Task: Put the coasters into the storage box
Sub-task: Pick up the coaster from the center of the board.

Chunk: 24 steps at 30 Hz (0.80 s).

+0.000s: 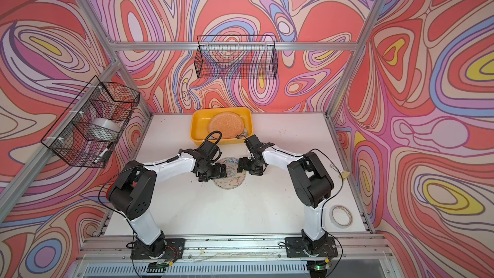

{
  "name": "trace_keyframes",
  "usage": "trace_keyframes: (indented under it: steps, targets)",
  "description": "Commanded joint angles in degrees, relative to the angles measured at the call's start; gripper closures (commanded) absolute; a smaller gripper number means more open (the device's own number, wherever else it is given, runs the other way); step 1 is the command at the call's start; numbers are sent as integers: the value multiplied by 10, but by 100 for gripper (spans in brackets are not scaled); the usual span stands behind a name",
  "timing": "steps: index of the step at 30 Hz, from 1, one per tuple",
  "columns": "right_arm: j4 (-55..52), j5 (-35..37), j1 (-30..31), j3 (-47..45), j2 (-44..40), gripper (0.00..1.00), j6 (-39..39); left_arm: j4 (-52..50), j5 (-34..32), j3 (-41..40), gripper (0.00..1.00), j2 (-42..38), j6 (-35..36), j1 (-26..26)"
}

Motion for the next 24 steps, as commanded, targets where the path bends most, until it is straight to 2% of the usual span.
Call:
trace_keyframes:
  steps: [1,4,13,19,24]
  targets:
    - [2,-6,11,7,36,23,0,10,19,-4,10,23,-12,1]
    - [7,-9,13,11,47,27,4,12,24,-4,12,27,-14,1]
    - [15,-18,17,15,64,53,9,19,30,-8,14,27,-17,0]
    - [20,-14,17,13,56,84,13,18,27,-11,13,19,-19,0]
    - [16,-14,18,18,35,100,11,19,25,-17,6,2,-25,4]
